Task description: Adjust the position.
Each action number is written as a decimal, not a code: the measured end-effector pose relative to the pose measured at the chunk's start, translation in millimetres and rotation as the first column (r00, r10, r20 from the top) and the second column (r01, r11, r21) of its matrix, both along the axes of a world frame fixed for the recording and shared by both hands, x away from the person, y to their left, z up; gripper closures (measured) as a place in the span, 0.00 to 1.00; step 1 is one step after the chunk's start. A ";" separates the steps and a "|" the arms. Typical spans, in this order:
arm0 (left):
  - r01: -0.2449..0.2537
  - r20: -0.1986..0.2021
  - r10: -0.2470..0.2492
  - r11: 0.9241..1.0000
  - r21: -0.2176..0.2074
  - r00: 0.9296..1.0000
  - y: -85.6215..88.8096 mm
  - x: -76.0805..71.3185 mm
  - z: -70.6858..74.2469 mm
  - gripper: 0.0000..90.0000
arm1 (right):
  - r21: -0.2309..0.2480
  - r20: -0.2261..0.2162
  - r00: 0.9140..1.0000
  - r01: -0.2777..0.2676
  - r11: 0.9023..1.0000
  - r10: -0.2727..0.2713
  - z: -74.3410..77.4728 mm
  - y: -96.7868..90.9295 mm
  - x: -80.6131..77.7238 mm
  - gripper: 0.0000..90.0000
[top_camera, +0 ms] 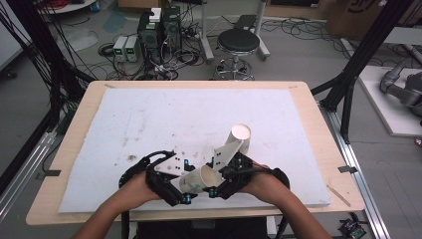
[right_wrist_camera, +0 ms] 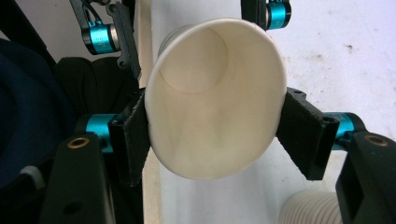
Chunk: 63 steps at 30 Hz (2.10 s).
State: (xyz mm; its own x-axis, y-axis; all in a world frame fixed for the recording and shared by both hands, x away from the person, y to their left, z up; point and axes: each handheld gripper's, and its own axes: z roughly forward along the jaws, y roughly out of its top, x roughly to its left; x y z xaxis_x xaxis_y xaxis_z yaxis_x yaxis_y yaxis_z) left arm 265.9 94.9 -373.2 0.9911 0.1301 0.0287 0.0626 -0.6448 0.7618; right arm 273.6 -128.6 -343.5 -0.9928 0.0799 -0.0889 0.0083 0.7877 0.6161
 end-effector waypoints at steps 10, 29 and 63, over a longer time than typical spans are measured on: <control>0.013 -0.017 -0.013 0.999 0.040 1.000 -5.8 1.0 -3.7 0.28 | -0.031 0.001 1.000 -0.009 0.999 0.009 0.0 4.8 -0.2 0.35; 0.029 -0.035 -0.026 0.996 0.079 0.999 -14.8 3.1 -7.9 0.40 | -0.067 -0.009 0.999 -0.032 0.997 0.032 -3.4 10.2 -1.9 0.36; -0.210 -0.086 0.195 0.950 -0.232 0.977 26.6 9.5 -40.6 0.37 | 0.397 -0.067 0.960 0.276 0.875 -0.272 -16.8 -92.5 -12.4 0.25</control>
State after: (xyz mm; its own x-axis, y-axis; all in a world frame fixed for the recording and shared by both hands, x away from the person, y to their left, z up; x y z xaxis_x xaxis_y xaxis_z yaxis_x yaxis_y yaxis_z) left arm 275.3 121.5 -413.8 0.9421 0.3239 -0.0875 0.2242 -0.4137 0.8824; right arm 261.2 -221.1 -360.3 -0.9265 0.3758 0.0169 0.1949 0.4411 0.8760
